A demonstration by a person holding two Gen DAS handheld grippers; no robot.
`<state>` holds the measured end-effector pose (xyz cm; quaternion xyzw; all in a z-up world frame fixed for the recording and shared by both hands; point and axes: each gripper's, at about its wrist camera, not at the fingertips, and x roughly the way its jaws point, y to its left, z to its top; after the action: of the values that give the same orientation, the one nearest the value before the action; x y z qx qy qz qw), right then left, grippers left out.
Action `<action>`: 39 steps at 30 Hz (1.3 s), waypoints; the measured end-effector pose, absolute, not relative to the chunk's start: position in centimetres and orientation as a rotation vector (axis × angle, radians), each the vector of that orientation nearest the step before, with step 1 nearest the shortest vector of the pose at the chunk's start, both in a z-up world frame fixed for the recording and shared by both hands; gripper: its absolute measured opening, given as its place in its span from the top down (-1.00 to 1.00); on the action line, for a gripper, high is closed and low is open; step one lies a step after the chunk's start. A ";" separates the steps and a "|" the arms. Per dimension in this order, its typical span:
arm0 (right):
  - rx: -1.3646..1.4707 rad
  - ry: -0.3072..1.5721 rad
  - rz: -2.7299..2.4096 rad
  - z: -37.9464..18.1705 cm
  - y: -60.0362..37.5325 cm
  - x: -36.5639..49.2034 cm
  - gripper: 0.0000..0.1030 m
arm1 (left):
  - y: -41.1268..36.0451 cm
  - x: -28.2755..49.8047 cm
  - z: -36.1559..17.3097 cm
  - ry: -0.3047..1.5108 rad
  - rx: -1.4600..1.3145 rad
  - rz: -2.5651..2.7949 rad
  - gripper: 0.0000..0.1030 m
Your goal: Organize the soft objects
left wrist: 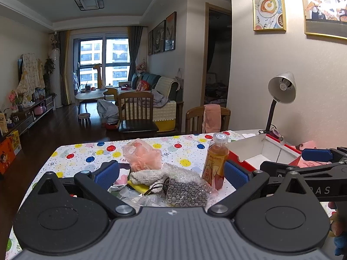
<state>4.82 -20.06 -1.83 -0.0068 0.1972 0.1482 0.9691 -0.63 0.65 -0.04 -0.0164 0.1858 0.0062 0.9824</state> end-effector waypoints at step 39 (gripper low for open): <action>-0.045 0.459 0.378 -3.2 -18.7 10.4 -0.99 | 2.0 1.6 -1.2 0.393 -0.092 -0.017 -1.00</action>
<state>10.38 -18.73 -3.18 -0.0224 0.2259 0.1860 0.9560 1.56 2.04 -1.20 -0.0457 0.1953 -0.0086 0.9796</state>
